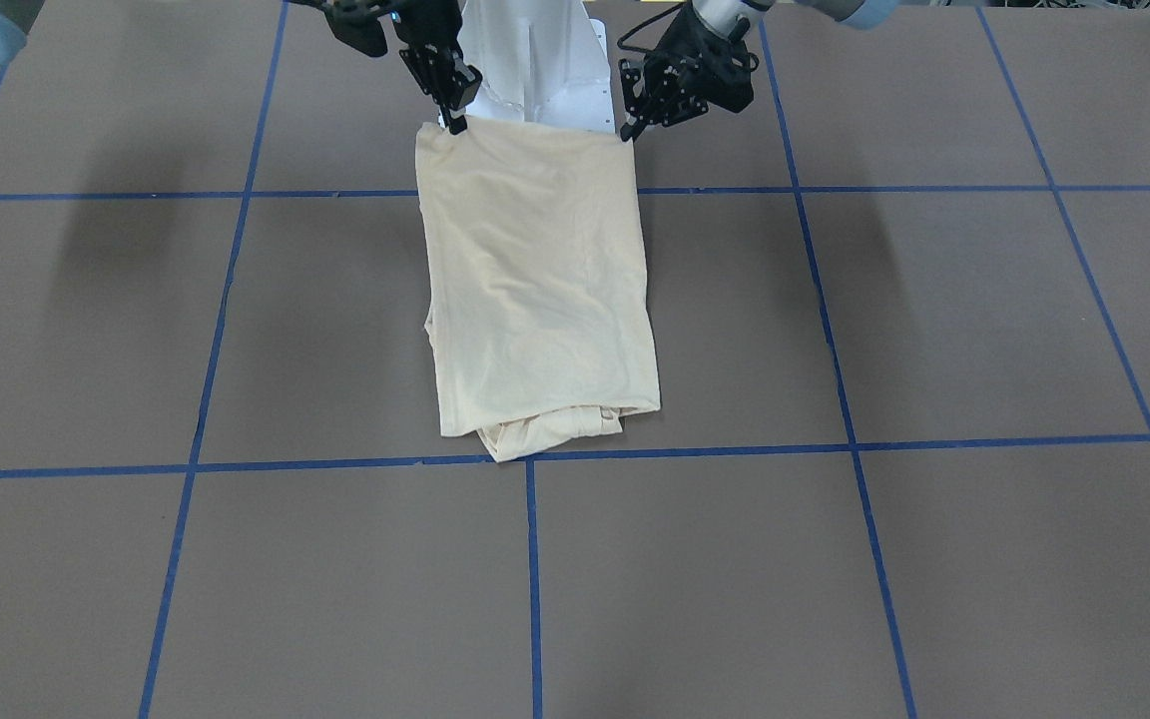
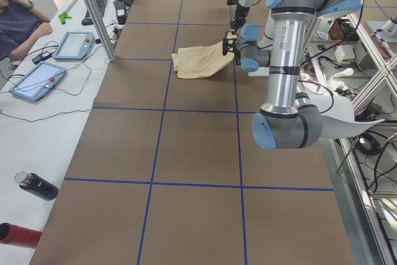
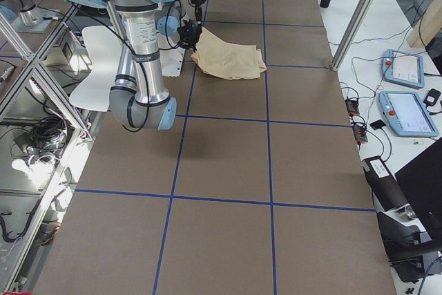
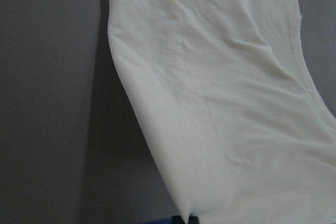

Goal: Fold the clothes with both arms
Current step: 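Grasp both near corners and fold the shirt in half toward the collar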

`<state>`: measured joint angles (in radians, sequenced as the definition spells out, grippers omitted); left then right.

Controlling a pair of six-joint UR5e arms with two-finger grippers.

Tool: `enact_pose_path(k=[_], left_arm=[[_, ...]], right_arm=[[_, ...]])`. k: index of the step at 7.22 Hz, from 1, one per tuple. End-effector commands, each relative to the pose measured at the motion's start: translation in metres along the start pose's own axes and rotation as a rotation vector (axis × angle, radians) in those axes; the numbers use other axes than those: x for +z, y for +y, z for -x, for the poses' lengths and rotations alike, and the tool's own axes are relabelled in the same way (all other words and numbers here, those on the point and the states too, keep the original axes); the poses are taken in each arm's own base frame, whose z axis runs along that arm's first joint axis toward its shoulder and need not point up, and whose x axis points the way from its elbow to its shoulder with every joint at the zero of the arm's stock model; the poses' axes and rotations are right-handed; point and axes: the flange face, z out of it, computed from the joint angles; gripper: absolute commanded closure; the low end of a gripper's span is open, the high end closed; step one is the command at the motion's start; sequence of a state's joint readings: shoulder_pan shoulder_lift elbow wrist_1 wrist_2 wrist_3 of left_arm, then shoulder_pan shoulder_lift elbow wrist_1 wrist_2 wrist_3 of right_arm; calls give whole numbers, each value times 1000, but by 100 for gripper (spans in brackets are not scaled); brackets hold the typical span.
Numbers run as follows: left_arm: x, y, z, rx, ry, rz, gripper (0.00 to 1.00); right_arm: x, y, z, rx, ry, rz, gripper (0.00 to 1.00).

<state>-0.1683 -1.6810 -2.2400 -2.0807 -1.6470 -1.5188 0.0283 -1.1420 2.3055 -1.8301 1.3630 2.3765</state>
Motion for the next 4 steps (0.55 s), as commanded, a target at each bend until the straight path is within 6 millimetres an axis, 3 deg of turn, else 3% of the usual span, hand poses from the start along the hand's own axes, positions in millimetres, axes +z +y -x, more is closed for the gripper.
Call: enact_pose_path(k=[1, 2, 3, 4], left_arm=[[-42, 17, -34, -7, -17, 61, 100], [-18, 10, -37, -8, -80, 57, 100], [15, -32, -50, -32, -131, -17, 100], [53, -72, -49, -6, -196, -73, 100]], right_arm=[[-27, -10, -3, -12, 14, -20, 100], [-9, -26, 25, -28, -2, -86, 100], [17, -45, 62, -40, -17, -158, 100], [50, -65, 91, -30, -59, -190, 100]])
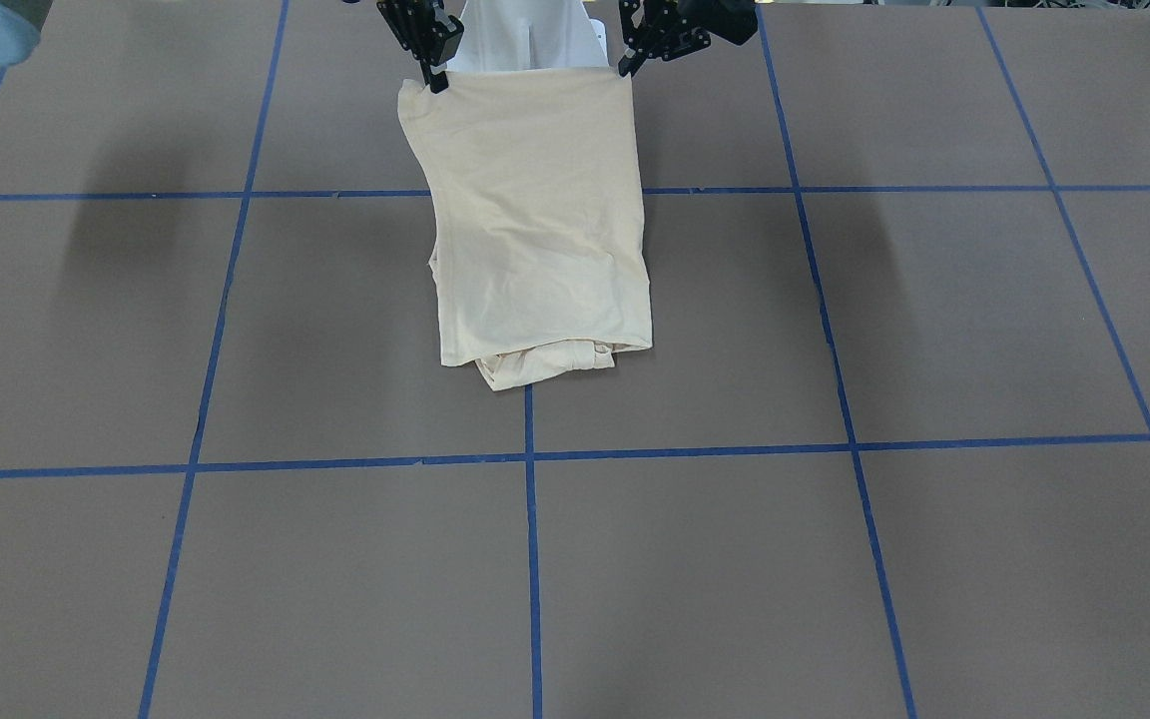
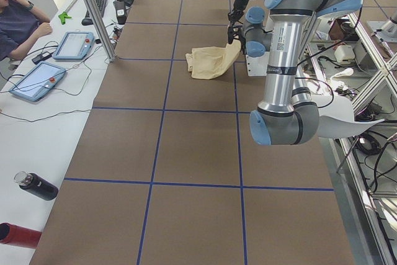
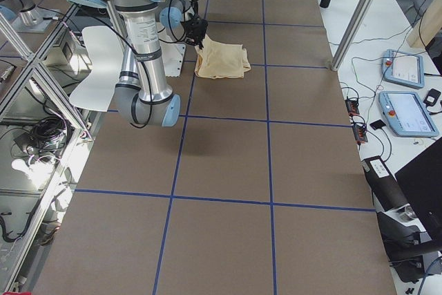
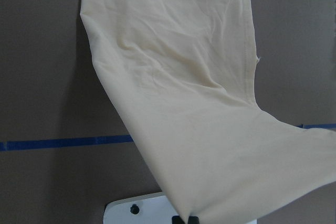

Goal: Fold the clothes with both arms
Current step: 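Grasp both near corners and fold the shirt in half toward the collar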

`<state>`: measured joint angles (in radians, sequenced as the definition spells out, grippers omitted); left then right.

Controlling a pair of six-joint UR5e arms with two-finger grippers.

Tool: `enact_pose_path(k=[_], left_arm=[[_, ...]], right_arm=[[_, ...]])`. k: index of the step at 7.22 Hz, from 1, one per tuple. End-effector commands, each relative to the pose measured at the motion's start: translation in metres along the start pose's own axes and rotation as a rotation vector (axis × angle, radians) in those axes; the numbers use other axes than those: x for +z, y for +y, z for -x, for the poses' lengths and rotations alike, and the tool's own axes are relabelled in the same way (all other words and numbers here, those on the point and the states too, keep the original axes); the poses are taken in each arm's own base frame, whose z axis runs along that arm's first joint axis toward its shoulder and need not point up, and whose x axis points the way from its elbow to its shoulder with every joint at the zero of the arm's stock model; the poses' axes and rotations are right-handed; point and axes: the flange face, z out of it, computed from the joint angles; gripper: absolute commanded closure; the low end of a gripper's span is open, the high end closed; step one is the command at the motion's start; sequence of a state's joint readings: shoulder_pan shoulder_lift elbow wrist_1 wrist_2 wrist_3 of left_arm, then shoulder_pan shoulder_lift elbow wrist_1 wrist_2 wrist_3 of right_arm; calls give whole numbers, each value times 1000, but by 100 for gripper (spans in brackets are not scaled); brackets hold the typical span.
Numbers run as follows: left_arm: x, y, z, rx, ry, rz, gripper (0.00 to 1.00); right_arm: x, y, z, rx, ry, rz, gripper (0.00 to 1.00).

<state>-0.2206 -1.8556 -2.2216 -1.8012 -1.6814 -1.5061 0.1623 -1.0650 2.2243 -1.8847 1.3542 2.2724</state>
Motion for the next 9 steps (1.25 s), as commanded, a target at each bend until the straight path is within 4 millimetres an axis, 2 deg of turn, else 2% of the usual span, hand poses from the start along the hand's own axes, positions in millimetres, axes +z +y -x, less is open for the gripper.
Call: enact_pose_path(k=[1, 2, 3, 4, 6, 8, 9], left_arm=[[45, -82, -6, 67, -107, -114, 100], [41, -117, 7, 99, -142, -161, 100], [38, -144, 20, 124, -175, -190, 100], [40, -163, 28, 134, -202, -209, 100], [74, -183, 24, 121, -245, -209, 100], [92, -190, 29, 121, -248, -209, 100], [96, -191, 30, 122, -247, -209, 94]], right_arm=[[75, -32, 48, 3, -48, -81, 100], [91, -40, 69, -5, -67, -99, 100], [101, -39, 78, -18, -57, -114, 100], [104, -40, 78, -26, -52, -119, 100], [112, -38, 80, -54, -40, -128, 100], [122, -40, 99, -74, -31, -150, 100], [132, -51, 113, -65, -36, -167, 79]])
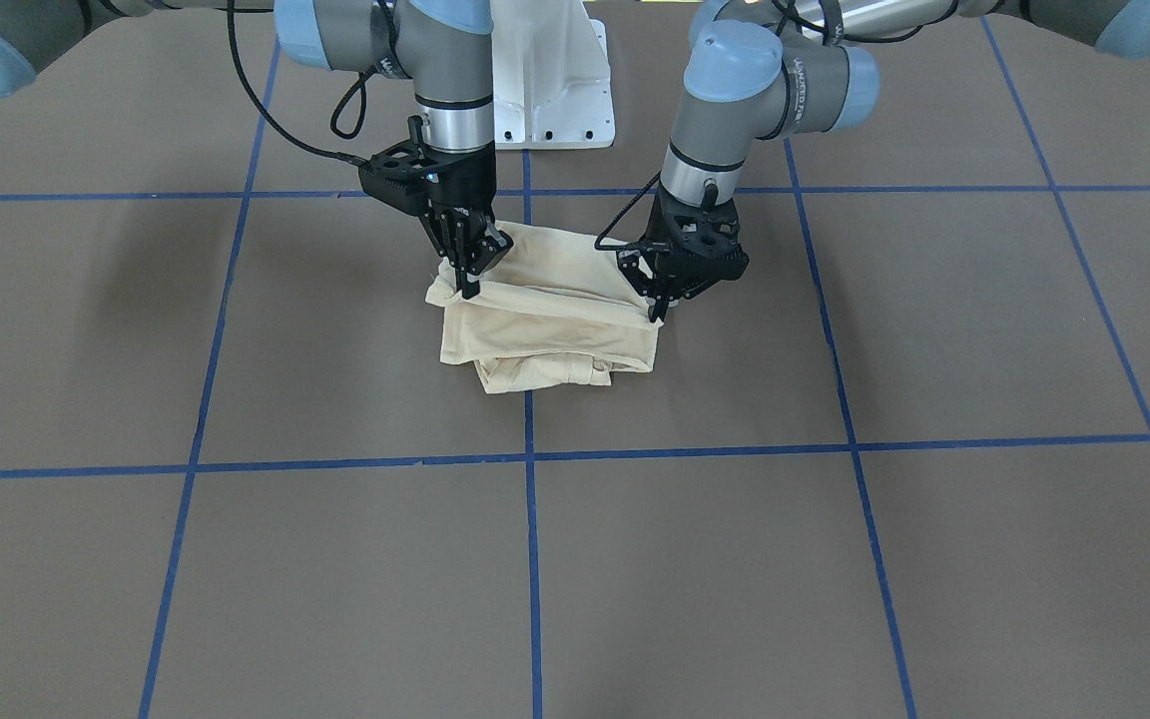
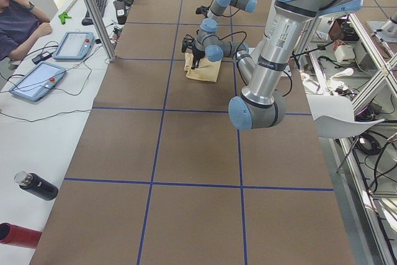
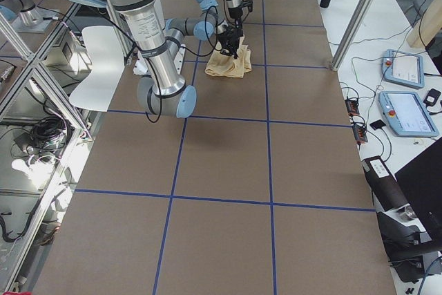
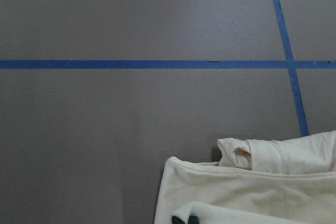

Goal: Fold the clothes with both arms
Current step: 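Grasp both near corners and fold the shirt in half toward the collar, then release the shirt and raise both grippers away from it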

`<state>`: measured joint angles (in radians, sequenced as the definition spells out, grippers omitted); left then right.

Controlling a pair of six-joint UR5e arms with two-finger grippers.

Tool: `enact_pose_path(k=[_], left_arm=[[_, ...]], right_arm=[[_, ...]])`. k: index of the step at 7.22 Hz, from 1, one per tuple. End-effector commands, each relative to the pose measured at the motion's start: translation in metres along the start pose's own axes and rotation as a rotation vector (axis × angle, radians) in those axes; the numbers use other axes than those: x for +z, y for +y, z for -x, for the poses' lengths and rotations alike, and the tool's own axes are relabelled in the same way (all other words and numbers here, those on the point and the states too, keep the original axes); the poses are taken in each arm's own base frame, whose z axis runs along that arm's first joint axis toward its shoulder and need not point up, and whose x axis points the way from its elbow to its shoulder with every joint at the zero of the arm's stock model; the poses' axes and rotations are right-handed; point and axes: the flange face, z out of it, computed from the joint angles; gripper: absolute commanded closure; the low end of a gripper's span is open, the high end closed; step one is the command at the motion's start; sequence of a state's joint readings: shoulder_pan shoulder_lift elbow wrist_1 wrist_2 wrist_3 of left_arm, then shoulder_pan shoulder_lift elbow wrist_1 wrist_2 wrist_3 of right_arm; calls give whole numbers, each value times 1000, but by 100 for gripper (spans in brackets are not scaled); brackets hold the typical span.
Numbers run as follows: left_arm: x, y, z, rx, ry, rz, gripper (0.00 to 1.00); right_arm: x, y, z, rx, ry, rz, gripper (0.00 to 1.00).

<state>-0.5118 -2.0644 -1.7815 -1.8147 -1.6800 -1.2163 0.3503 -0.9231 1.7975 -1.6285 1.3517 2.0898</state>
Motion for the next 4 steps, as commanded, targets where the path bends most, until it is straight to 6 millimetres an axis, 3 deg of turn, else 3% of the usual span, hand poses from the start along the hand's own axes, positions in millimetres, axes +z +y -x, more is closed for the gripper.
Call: enact_pose_path(k=[1, 2, 4], left_arm=[[7, -2, 0, 25, 5, -4, 1], [-2, -15, 3, 117, 9, -20, 0], [-38, -61, 32, 241, 58, 9, 0]], right_arm=[[27, -19, 18, -91, 24, -32, 6], [26, -54, 29, -78, 53, 20, 0], [8, -138, 52, -148, 80, 143, 0]])
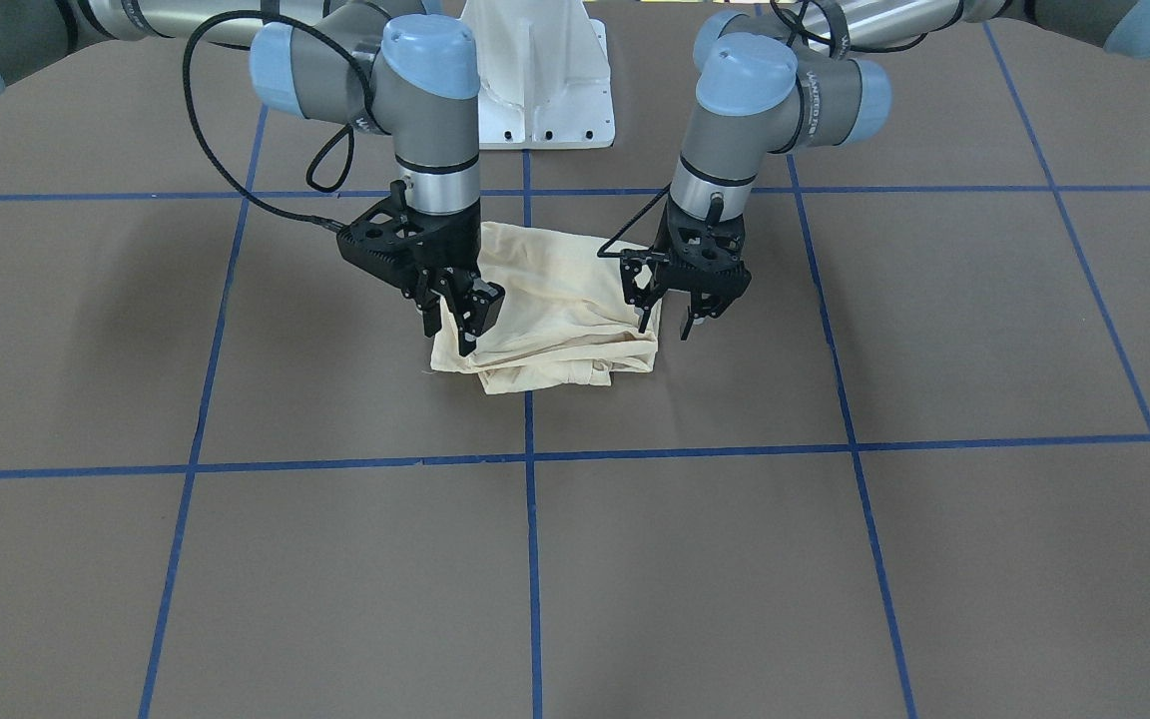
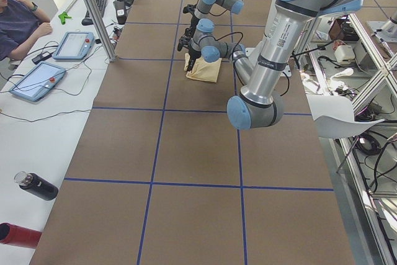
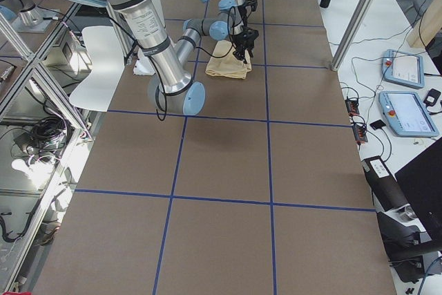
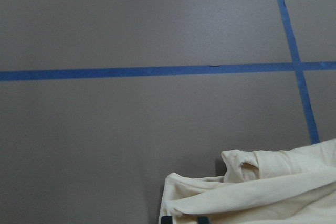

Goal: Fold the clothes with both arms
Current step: 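Release the shirt and raise both grippers away from it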

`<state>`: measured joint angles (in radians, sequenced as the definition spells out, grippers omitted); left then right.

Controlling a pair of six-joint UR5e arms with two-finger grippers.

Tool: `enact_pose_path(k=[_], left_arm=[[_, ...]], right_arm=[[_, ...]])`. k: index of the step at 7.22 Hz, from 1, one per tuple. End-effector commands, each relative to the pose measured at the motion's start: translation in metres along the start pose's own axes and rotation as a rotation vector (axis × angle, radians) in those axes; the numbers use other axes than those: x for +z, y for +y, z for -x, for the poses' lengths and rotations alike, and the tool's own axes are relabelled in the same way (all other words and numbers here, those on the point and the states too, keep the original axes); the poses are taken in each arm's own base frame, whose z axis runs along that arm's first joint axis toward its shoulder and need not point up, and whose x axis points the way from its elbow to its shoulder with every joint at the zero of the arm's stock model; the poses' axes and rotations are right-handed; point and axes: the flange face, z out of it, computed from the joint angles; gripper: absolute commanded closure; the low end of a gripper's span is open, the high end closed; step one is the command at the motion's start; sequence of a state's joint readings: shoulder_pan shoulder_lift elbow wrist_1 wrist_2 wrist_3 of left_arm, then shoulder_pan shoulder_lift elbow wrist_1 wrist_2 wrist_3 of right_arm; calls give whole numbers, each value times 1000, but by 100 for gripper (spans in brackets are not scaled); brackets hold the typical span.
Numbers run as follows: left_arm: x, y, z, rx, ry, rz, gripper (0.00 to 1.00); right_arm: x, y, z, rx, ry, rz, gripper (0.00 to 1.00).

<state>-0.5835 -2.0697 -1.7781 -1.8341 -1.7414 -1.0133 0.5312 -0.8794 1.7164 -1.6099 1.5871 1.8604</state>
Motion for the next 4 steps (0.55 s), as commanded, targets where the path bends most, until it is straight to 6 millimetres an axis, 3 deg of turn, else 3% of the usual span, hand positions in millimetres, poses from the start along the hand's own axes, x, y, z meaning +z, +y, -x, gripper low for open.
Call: enact_pose_path(k=[1, 2, 3, 4], left_arm=[[-53, -32, 41, 152, 48, -10, 0], [-72, -27, 75, 185, 40, -10, 0], [-94, -27, 117, 237, 18, -12, 0], [-117, -34, 165, 314, -29, -5, 0]], right_arm=[[-27, -102, -12, -116, 36, 99, 0], [-52, -148, -51, -224, 65, 131, 0], [-73, -192, -100, -355, 88, 147, 0], [-85, -250, -158, -431, 112, 177, 0]])
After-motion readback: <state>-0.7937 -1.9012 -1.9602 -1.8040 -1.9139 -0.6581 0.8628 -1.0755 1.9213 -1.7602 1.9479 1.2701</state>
